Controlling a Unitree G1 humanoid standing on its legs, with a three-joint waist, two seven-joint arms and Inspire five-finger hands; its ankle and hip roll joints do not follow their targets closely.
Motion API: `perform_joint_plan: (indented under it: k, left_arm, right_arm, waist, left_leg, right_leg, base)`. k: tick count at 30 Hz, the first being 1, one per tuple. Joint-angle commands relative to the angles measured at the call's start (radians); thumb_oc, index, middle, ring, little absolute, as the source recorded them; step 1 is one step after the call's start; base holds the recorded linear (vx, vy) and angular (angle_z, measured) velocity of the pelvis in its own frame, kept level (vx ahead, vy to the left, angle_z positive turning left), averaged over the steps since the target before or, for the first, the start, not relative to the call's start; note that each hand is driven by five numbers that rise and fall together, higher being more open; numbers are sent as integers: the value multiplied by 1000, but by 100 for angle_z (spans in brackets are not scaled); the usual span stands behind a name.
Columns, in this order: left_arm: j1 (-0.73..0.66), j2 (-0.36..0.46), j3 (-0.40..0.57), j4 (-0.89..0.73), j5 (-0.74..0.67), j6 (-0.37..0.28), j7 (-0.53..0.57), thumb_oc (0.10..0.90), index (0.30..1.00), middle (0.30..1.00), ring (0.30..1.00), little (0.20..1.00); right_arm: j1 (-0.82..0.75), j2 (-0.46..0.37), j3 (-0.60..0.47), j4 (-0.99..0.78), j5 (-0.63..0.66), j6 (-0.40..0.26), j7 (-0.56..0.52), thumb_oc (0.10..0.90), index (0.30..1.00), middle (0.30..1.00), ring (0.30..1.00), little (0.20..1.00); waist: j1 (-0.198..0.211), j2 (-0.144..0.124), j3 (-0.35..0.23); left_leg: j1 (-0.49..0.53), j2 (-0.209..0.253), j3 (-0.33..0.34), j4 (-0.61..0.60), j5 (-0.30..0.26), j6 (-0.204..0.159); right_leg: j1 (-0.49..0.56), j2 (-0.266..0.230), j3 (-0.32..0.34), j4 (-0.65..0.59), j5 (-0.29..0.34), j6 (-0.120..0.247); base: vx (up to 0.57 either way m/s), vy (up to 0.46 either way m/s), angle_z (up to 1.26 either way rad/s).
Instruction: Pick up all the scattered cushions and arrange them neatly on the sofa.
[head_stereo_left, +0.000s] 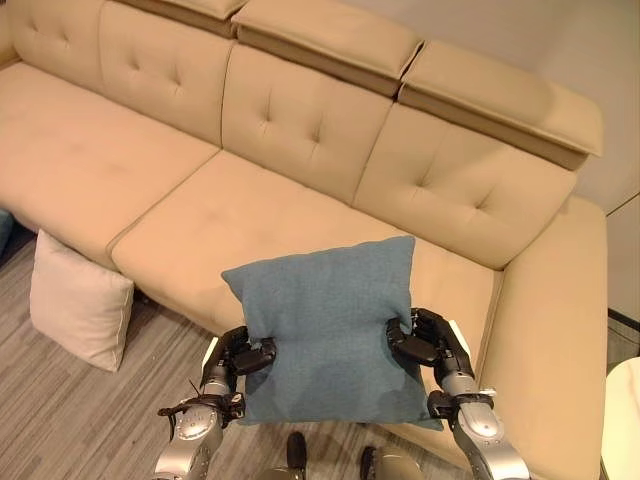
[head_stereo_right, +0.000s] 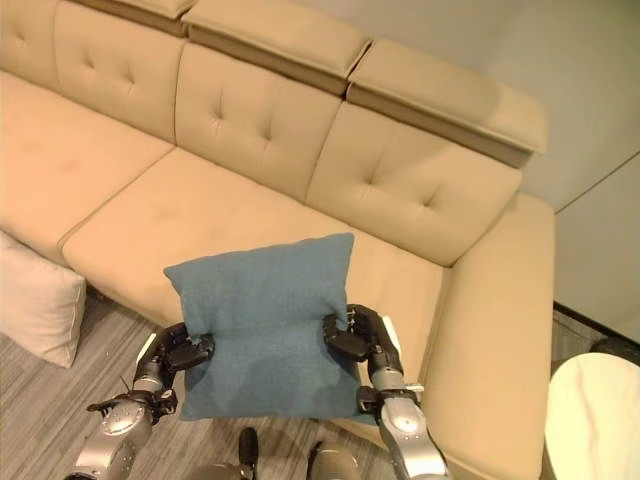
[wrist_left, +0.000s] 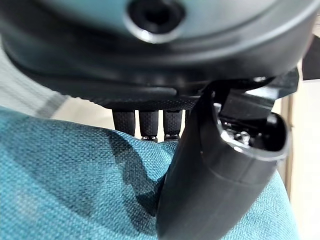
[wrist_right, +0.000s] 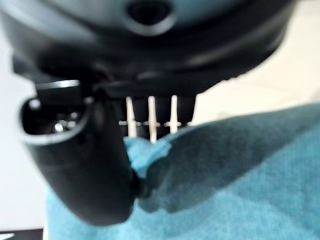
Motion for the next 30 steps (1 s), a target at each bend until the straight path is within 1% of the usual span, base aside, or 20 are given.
perform_joint_plan:
  k: [1,2,3,5,7,8,9,10,11,12,15,16,17,18,19,21,23,24,28,30]
  left_arm:
    - [-33,-53,-13,-167,23,-117,-81,400,300,300,300,300]
    - [-26,-55,-11,-167,26,-117,-86,400,300,300,300,300]
    - [-22,-64,-13,-165,31,-114,-89,400,300,300,300,300]
    - [-21,-69,-13,-163,27,-116,-93,400,300,300,300,300]
    - [-19,-78,-25,-163,25,-115,-101,400,300,300,300,300]
    - [-19,-78,-25,-163,25,-115,-101,400,300,300,300,300]
    - [-27,-80,-32,-159,26,-114,-105,400,300,300,300,300]
    - [-28,-80,-33,-159,26,-114,-105,400,300,300,300,300]
    - [-39,-86,-37,-161,22,-117,-93,400,300,300,300,300]
    - [-41,-87,-35,-165,19,-117,-90,400,300,300,300,300]
    - [-41,-92,-34,-170,14,-118,-83,400,300,300,300,300]
    - [-43,-91,-36,-171,13,-118,-81,400,300,300,300,300]
    - [-48,-90,-40,-177,12,-118,-79,400,300,300,300,300]
    - [-52,-91,-41,-176,1,-125,-74,400,300,300,300,300]
    - [-56,-90,-43,-174,8,-118,-78,400,300,300,300,300]
    - [-62,-82,-50,-182,16,-120,-78,400,300,300,300,300]
    - [-69,-71,-52,-192,21,-120,-82,400,300,300,300,300]
    - [-69,-71,-52,-192,21,-120,-82,400,300,300,300,300]
    - [-118,-52,-54,-205,23,-125,-70,400,300,300,300,300]
    - [-128,-50,-55,-209,26,-129,-66,400,300,300,300,300]
  right_arm:
    - [-94,-9,-10,-101,8,-122,22,400,300,300,300,300]
    - [-93,-12,-10,-104,6,-121,24,400,300,300,300,300]
    - [-74,-15,-21,-111,3,-122,27,400,300,300,300,300]
    - [-69,-21,-26,-113,5,-122,28,400,300,300,300,300]
    - [-43,-32,-42,-122,18,-126,25,400,300,300,300,300]
    - [-43,-31,-42,-122,18,-126,25,400,300,300,300,300]
    - [-39,-46,-52,-131,24,-128,22,400,300,300,300,300]
    - [-39,-46,-52,-131,24,-127,22,400,300,300,300,300]
    - [-44,-57,-50,-135,38,-129,15,400,300,300,300,300]
    - [-46,-61,-49,-133,35,-128,15,400,300,300,300,300]
    - [-54,-75,-44,-123,28,-125,11,400,300,300,300,300]
    - [-56,-75,-45,-120,30,-125,8,400,300,300,300,300]
    - [-61,-79,-47,-114,32,-126,5,400,300,300,300,300]
    - [-59,-83,-52,-107,27,-122,-6,400,300,300,300,300]
    - [-54,-82,-58,-108,19,-120,-1,400,300,300,300,300]
    - [-47,-77,-67,-115,8,-121,-7,400,300,300,300,300]
    - [-54,-71,-69,-117,6,-120,-5,400,300,300,300,300]
    - [-54,-71,-69,-117,6,-120,-5,400,300,300,300,300]
    - [-113,-43,-48,-65,14,-113,-24,400,300,300,300,300]
    - [-124,-41,-46,-60,11,-113,-31,400,300,300,300,300]
  waist:
    - [2,-22,-76]
    - [4,-24,-75]
    - [-7,-33,-87]
    - [-9,-38,-94]
    - [-20,-38,-98]
    - [-22,-40,-101]
    - [-26,-48,-94]
    - [-28,-47,-97]
    - [-18,-39,-78]
    - [-15,-39,-76]
    - [2,-43,-69]
    - [5,-45,-71]
    - [12,-36,-69]
    - [12,-23,-66]
    - [7,-17,-71]
    - [-4,-9,-80]
    - [-6,-10,-82]
    - [-6,-10,-81]
    - [-11,-2,-84]
    - [-12,0,-83]
  left_leg:
    - [-54,45,-15,104,-128,-73]
    - [-36,41,-7,103,-138,-74]
    - [-23,33,-15,107,-151,-81]
    - [-25,28,-15,117,-158,-83]
    - [-27,42,-8,181,-191,-108]
    - [-31,40,-9,181,-187,-108]
    - [-76,56,-9,297,-193,-127]
    - [-85,58,-11,308,-197,-128]
    - [-138,70,-43,412,-183,-146]
    - [-165,59,-76,433,-176,-147]
    - [-208,60,-147,395,-195,-148]
    - [-221,55,-177,362,-174,-151]
    - [-230,57,-238,289,-125,-164]
    - [-229,71,-253,235,-93,-168]
    - [-212,80,-254,210,-87,-166]
    - [-180,77,-242,168,-78,-158]
    - [-165,73,-216,149,-76,-151]
    - [-165,73,-216,149,-76,-151]
    - [-157,64,-141,110,-84,-124]
    - [-160,63,-132,103,-83,-122]
  right_leg:
    - [90,50,-92,-196,167,10]
    - [111,52,-107,-214,168,8]
    - [135,89,-56,-253,155,-4]
    - [143,96,-42,-276,162,-8]
    - [186,115,-32,-312,155,-24]
    - [183,113,-33,-314,157,-24]
    - [201,111,-25,-325,152,-37]
    - [198,113,-27,-325,152,-38]
    - [211,127,-9,-324,138,-57]
    - [208,128,1,-323,134,-62]
    - [225,129,41,-325,122,-59]
    - [225,128,52,-324,122,-58]
    - [236,140,79,-326,112,-57]
    - [245,144,92,-319,98,-57]
    - [247,143,92,-317,96,-54]
    - [236,125,105,-308,101,-44]
    - [228,112,120,-307,108,-35]
    - [228,112,120,-307,108,-35]
    - [183,83,168,-329,150,-4]
    - [174,79,173,-337,160,-1]
  base:
    - [180,-33,-61]
    - [194,-100,-52]
    - [158,-92,-31]
    - [129,-91,8]
    - [139,-112,-1]
    - [77,-100,0]
    - [26,-69,6]
    - [38,-88,6]
    - [0,0,0]
    - [17,11,-12]
    - [74,62,-54]
    - [158,122,-70]
    - [167,177,-77]
    - [179,201,-75]
    - [158,265,-78]
    - [121,243,-45]
    - [58,134,-22]
    - [29,137,-23]
    - [7,134,-25]
    - [-15,40,-27]
